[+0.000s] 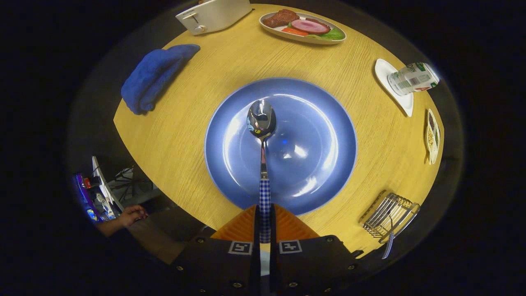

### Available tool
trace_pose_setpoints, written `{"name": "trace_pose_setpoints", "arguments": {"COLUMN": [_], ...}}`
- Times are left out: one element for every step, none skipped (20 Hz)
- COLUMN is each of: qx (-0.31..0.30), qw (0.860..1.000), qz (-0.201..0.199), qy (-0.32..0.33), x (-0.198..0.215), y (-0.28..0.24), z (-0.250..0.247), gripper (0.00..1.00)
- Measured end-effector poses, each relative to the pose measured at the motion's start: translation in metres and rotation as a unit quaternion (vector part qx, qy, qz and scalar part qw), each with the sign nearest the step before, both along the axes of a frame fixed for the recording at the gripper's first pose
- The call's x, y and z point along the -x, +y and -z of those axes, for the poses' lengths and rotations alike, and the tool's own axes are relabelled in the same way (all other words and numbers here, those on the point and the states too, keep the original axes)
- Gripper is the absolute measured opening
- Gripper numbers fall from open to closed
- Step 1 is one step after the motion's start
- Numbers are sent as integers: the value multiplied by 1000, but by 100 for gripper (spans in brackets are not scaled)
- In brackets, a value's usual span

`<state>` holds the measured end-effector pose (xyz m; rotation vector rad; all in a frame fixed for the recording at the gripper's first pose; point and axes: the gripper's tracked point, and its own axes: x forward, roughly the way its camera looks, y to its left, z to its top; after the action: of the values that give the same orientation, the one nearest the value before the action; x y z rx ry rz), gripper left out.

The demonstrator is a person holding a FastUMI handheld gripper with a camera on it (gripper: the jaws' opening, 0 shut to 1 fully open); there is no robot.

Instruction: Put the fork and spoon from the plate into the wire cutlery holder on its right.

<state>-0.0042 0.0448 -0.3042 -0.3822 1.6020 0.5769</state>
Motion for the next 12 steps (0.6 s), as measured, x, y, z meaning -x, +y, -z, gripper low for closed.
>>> {"name": "trace_pose_setpoints", "arguments": {"qx": [0,-2,-3,-3,-1,2,3,4,3,2,2,5], "qw": [1000,1000,1000,1000,1000,1000,1000,1000,1000,1000,1000,1000], "qz": [3,11,15,19,21,20,20,20,21,23,23,22], "qy": [-5,-8,-5,-4,-5,-7,-10,-9,-8,-7,-3,-2], "x": [-3,-5,-5,-5,-6,-5,-5,-3,-1,2,6,10], "y": [-6,-10,-14,-20,-27,-33,-39,-43,-48,-52,-58,-65], "z": [-5,-9,-13,-16,-20,-24,-28,-31,-35,-40,-43,-47], "gripper": [9,9,9,9,10,9,9,9,9,10,9,9]}}
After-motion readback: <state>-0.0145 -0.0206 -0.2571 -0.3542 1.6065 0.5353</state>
